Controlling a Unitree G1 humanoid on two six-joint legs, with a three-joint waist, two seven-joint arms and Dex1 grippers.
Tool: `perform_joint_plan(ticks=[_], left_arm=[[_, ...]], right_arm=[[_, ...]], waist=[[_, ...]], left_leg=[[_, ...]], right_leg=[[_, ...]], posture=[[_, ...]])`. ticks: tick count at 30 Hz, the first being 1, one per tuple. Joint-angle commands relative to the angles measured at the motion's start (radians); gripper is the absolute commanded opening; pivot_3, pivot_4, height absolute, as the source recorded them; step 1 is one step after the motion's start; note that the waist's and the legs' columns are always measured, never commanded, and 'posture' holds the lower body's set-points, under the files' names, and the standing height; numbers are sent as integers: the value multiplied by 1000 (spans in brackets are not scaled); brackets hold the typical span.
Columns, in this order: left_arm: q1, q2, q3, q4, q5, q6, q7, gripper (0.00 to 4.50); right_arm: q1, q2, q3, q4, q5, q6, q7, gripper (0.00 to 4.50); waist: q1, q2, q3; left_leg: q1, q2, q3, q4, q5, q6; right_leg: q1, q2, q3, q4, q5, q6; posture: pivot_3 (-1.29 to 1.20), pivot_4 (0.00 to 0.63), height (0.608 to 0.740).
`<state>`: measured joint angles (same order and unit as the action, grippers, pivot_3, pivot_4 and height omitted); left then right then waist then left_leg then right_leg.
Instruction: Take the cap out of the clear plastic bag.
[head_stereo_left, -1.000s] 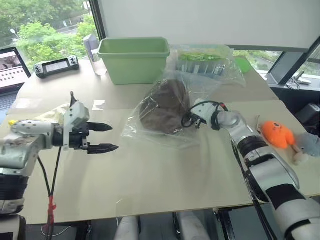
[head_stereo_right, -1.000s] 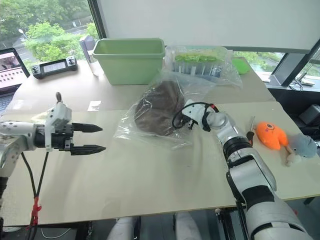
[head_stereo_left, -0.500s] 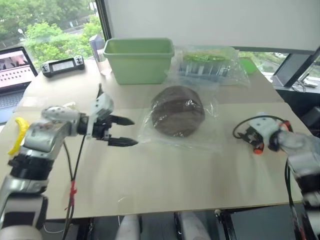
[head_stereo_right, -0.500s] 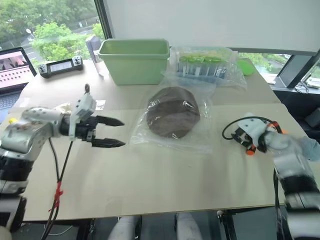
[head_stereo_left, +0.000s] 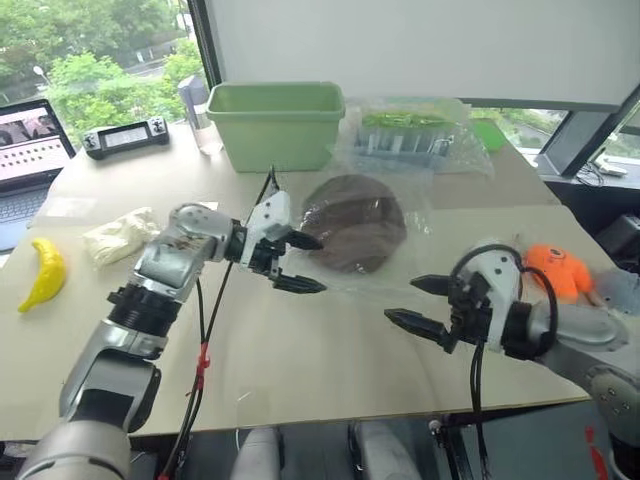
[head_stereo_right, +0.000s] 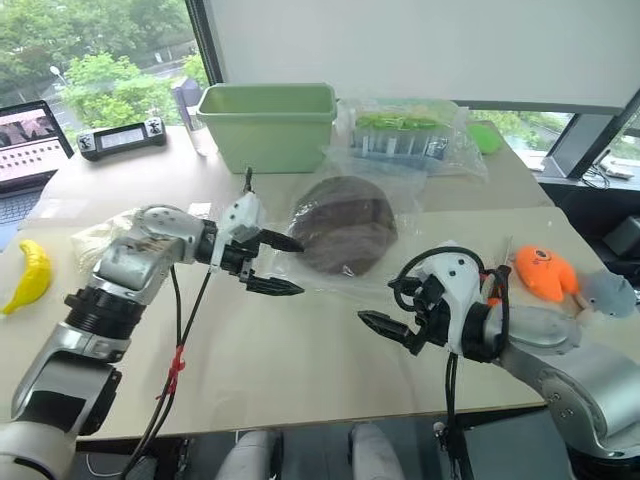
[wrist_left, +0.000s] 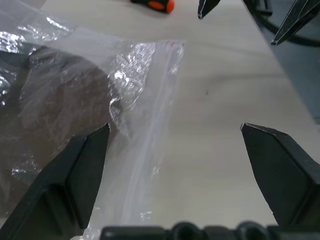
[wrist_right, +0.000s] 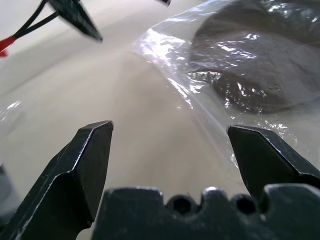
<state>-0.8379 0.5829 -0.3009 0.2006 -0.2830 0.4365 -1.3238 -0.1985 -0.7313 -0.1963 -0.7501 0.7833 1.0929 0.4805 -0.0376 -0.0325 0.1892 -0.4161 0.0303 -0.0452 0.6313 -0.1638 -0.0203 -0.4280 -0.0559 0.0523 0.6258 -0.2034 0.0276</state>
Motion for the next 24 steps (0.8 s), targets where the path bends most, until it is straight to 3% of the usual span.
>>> perform_joint_plan(ticks=[1,11,20,21,22,24], left_arm=[[-24,-24,2,13,25,-53,-3,4500],[-5,2,33,35,1,-45,-77,4500],[13,44,58,-42,-17,36,-62,4500],[15,49,60,-53,-18,47,-61,4500],[18,55,65,-67,-20,61,-57,4500],[23,64,76,-86,-23,82,-48,4500]], right_arm=[[-42,1,88,16,-162,-63,-119,4334],[-61,-7,232,84,-330,-219,-68,4334],[-145,22,435,392,-578,-477,19,4334],[-151,22,445,411,-595,-491,31,3815],[-157,27,447,425,-604,-504,39,3676],[-167,40,445,447,-621,-525,49,2882]], waist=[[2,0,0],[-2,0,0],[-2,0,0],[-2,0,0],[-2,0,0],[-2,0,0]], left_leg=[[-1,0,0,0,0,0],[-8,0,0,2,0,0],[-8,0,0,3,0,0],[-9,0,1,3,0,0],[-9,0,1,3,0,0],[-9,0,0,3,0,0]], right_leg=[[-1,0,0,0,0,1],[-9,1,1,3,4,6],[-9,1,1,3,3,5],[-9,1,2,3,4,7],[-9,1,2,3,5,8],[-9,1,2,3,5,8]], posture=[[0,150,737],[0,150,737],[0,150,737],[0,150,737],[0,150,737],[0,150,737]])
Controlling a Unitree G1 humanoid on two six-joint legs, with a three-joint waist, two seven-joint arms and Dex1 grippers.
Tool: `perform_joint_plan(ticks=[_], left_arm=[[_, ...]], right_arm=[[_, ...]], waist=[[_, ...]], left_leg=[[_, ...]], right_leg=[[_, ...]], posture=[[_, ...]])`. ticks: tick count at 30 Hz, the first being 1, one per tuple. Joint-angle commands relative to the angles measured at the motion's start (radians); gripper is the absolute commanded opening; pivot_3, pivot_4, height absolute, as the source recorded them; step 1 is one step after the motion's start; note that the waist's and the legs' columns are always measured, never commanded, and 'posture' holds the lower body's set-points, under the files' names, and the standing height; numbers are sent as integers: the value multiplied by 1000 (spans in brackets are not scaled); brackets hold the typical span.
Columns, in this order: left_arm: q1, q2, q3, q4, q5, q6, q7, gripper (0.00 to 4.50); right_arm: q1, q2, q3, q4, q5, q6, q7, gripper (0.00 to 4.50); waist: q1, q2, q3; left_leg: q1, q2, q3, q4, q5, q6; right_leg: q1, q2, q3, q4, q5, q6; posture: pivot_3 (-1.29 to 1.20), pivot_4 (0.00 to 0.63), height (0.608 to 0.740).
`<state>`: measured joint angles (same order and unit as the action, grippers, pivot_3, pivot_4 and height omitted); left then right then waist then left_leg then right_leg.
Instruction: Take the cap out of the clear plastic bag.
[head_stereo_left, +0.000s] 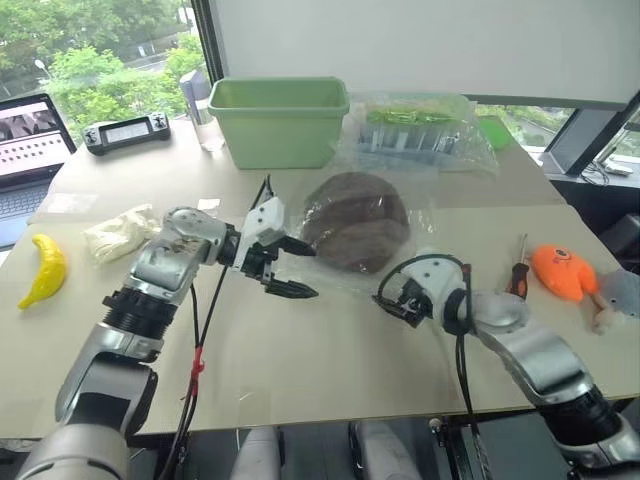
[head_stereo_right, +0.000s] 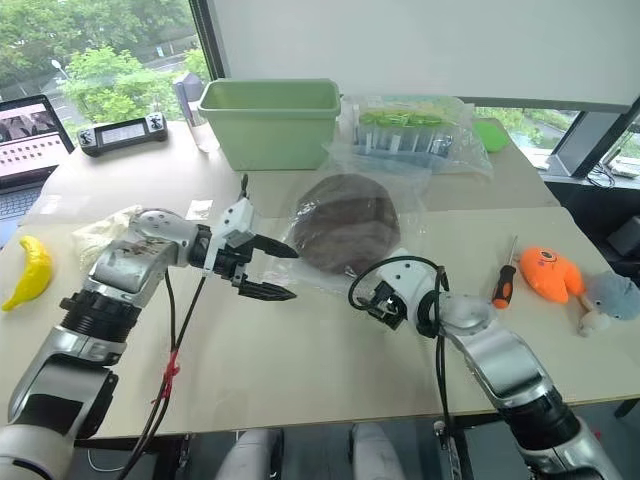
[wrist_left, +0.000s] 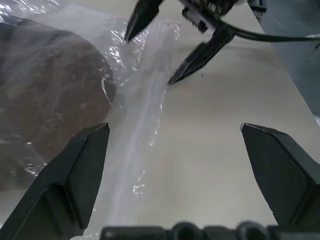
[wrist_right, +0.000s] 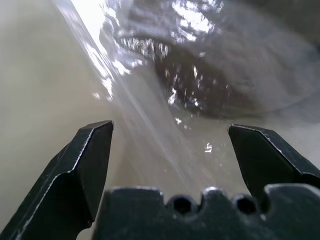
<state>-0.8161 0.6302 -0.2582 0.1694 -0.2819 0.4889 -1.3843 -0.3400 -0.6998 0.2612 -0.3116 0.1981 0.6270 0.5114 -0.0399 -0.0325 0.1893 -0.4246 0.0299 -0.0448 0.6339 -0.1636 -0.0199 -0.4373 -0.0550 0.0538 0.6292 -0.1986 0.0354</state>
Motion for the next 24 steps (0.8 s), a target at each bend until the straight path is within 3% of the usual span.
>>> perform_joint_plan(ticks=[1,8,9,14,16,22,24], left_arm=[[4,20,39,-62,-25,39,16,4500],[6,35,57,-158,-71,156,33,4500],[4,38,69,-201,-109,213,34,4500],[-47,22,162,-404,-327,560,136,4500],[-66,-2,220,-477,-436,698,196,4500],[-60,-129,368,-549,-656,964,390,4500],[-17,-229,442,-553,-708,1024,494,4500]], right_arm=[[-30,15,-15,18,-47,-70,19,2594],[-48,92,-89,29,-8,-93,33,152],[-65,120,-117,16,24,-85,30,16],[-158,193,-180,-11,43,-110,8,16],[-202,190,-160,11,-33,-164,-21,16],[-247,200,-137,72,-121,-224,-45,16],[-248,203,-132,80,-131,-232,-36,16]], waist=[[0,0,0],[-3,0,0],[-3,0,0],[-6,0,0],[-6,0,0],[-4,0,0],[-4,0,0]], left_leg=[[0,0,0,0,0,0],[1,0,0,0,0,0],[0,0,0,0,0,0],[1,0,0,0,0,0],[1,1,-1,0,0,0],[1,0,-1,0,0,0],[1,0,-1,1,0,0]], right_leg=[[0,0,0,0,0,0],[0,0,0,1,0,0],[0,0,0,1,0,0],[0,1,1,2,0,0],[0,1,0,2,0,0],[0,1,0,2,0,0],[1,1,0,2,0,0]], posture=[[0,150,737],[0,150,737],[0,150,737],[0,150,737],[0,150,737],[0,150,737],[0,150,737]])
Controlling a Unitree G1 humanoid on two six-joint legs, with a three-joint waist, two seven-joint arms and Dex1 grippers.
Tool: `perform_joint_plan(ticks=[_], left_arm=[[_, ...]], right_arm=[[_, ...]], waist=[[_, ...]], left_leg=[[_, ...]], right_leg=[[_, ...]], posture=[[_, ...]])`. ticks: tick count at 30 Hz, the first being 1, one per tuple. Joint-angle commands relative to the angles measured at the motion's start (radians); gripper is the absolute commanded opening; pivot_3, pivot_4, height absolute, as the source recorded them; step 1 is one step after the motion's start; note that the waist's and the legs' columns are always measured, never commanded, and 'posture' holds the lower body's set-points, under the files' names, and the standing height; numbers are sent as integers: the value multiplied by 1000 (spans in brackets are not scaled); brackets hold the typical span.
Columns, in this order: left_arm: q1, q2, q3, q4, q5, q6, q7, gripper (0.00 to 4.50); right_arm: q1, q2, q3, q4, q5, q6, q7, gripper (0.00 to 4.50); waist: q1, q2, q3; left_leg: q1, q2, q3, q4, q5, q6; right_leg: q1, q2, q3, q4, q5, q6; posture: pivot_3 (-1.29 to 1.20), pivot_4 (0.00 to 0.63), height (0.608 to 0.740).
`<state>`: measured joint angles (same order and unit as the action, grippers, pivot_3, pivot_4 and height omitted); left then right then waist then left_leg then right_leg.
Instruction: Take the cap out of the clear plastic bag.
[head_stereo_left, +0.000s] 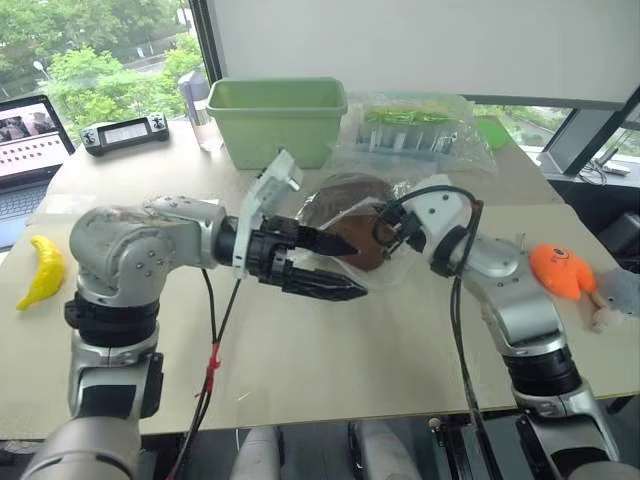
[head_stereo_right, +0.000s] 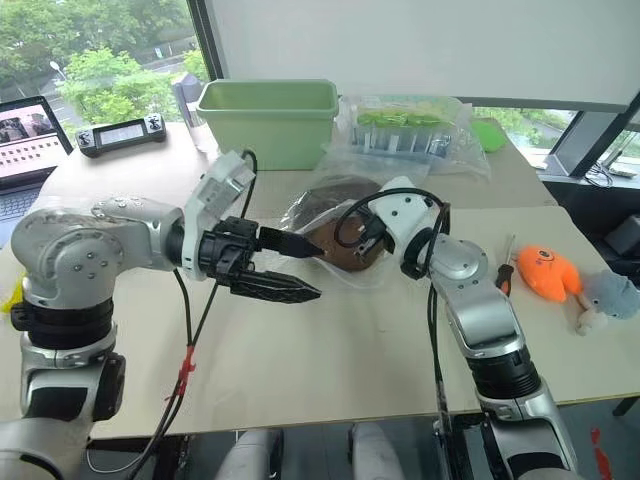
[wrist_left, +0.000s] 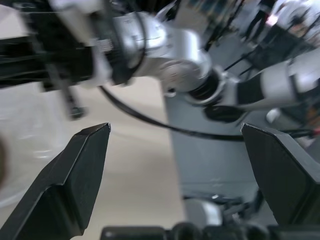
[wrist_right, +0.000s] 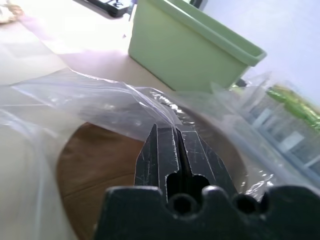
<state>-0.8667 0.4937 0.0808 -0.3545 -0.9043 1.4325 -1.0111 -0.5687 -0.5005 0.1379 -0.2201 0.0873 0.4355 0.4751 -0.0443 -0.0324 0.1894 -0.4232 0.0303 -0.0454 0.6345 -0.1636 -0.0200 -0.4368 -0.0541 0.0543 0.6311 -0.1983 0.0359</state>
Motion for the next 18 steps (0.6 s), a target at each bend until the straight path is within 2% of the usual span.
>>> perform_joint_plan(ticks=[1,4,7,10,13,15,17,18], left_arm=[[72,-150,143,-28,-95,109,181,4500],[202,-285,166,-68,-35,167,366,4500],[272,-470,235,-58,-72,182,540,4500],[303,-571,258,-74,-102,182,656,4500],[284,-706,339,-77,-56,143,819,4500],[292,-636,374,57,-6,32,808,4500],[328,-573,348,127,45,-56,790,4500],[343,-567,335,135,61,-87,793,4500]], right_arm=[[-21,7,-8,-10,-21,-42,3,16],[-23,15,-9,-14,-23,-38,8,16],[-27,24,-13,-26,-23,-27,11,16],[-34,33,-13,-36,-21,-17,14,16],[-36,36,-14,-44,-24,-11,20,16],[-34,35,-15,-47,-27,-5,21,16],[-30,32,-14,-52,-32,-1,22,16],[-28,32,-14,-54,-33,1,22,16]], waist=[[0,0,0],[-4,0,0],[1,0,0],[3,0,0],[2,0,0],[-1,0,0],[-2,0,0],[-3,0,0]], left_leg=[[0,0,0,0,0,0],[2,0,1,0,0,0],[3,0,1,0,0,0],[3,-1,1,1,0,0],[5,-1,1,1,0,0],[7,-1,1,1,0,0],[13,-1,2,-1,0,0],[14,-1,2,-1,0,0]], right_leg=[[0,0,0,0,0,0],[2,0,1,0,0,0],[2,0,2,1,1,0],[3,0,2,0,2,1],[6,0,2,-2,2,1],[8,0,2,-3,2,1],[12,0,3,-3,1,0],[13,0,3,-3,-3,-6]], posture=[[0,150,737],[0,150,737],[0,150,737],[0,150,737],[0,150,737],[0,150,737],[0,150,737],[0,150,737]])
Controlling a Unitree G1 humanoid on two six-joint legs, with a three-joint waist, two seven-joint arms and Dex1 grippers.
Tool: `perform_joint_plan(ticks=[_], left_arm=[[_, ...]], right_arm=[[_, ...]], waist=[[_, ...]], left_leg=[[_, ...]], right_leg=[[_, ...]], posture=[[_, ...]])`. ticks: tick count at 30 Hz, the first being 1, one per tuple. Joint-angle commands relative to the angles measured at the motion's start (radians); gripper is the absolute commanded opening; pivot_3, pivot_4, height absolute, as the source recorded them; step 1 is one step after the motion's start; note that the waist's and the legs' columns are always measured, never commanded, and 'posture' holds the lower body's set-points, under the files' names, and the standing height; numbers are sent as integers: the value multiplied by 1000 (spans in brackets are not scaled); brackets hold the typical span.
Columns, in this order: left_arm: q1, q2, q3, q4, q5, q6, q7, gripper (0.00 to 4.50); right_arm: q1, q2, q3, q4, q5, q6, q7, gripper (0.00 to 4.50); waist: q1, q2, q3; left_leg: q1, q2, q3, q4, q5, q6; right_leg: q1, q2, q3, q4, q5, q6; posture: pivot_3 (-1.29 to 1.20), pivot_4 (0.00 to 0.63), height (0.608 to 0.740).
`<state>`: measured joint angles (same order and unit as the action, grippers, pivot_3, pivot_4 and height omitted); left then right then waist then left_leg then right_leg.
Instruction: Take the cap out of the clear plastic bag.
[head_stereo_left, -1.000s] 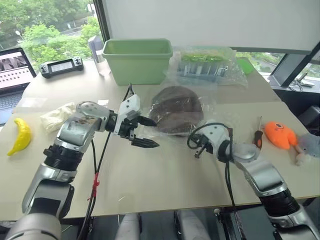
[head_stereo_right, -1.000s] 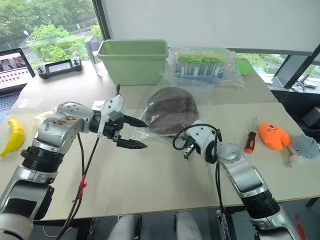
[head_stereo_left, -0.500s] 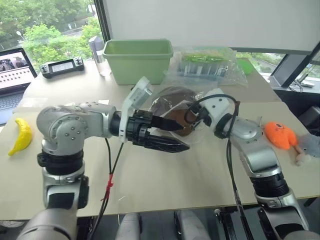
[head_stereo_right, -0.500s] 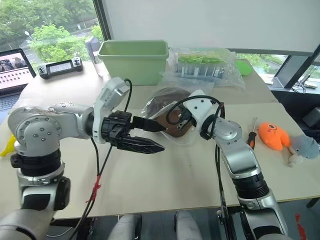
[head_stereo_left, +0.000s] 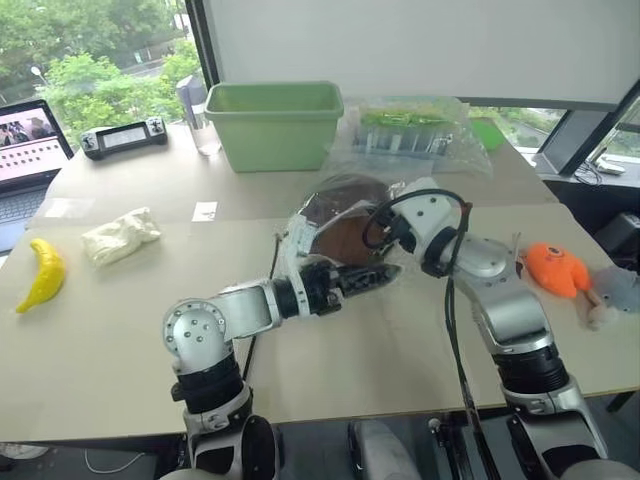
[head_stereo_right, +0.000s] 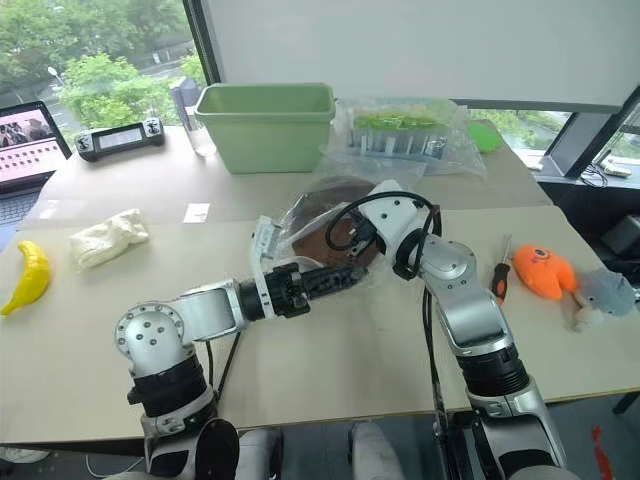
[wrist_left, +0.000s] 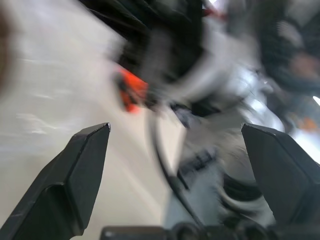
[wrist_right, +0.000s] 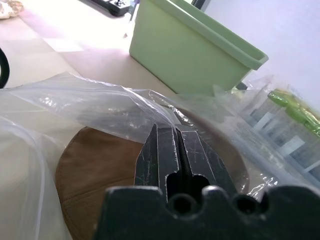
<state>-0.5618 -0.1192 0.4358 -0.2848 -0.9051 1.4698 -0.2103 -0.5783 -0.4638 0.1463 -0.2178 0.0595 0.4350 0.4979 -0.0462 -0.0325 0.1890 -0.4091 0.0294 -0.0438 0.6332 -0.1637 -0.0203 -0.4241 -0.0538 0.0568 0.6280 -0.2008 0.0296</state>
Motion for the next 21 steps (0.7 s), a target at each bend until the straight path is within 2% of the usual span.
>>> perform_joint_plan(ticks=[1,7,11,14,21], left_arm=[[49,46,-24,79,79,-159,5,4500],[64,32,-48,144,79,-269,4,4500],[44,10,-45,141,-58,-209,-50,4500],[64,73,-97,108,-128,-99,-96,4500],[105,217,-51,73,-341,37,-133,4500]], right_arm=[[-17,-5,-22,-60,-6,3,-1,16],[-15,-5,-20,-70,-14,12,-2,16],[-13,-3,-20,-74,-17,16,-3,16],[-12,-6,-21,-77,-22,22,-5,16],[2,-15,-31,-88,-36,37,-9,16]], waist=[[-2,0,0],[10,0,0],[9,0,0],[5,0,0],[-8,0,0]], left_leg=[[1,0,0,-1,0,0],[-2,-1,1,-1,0,0],[-4,-1,2,0,0,0],[-4,-1,2,-1,0,0],[-1,-1,2,-2,0,0]], right_leg=[[0,0,0,0,-1,-1],[-1,-1,1,-3,2,4],[-1,-2,1,-5,3,5],[-1,-2,1,-5,3,5],[-1,-1,2,-3,3,5]], posture=[[0,150,737],[0,150,737],[0,150,737],[0,150,737],[0,150,737]])
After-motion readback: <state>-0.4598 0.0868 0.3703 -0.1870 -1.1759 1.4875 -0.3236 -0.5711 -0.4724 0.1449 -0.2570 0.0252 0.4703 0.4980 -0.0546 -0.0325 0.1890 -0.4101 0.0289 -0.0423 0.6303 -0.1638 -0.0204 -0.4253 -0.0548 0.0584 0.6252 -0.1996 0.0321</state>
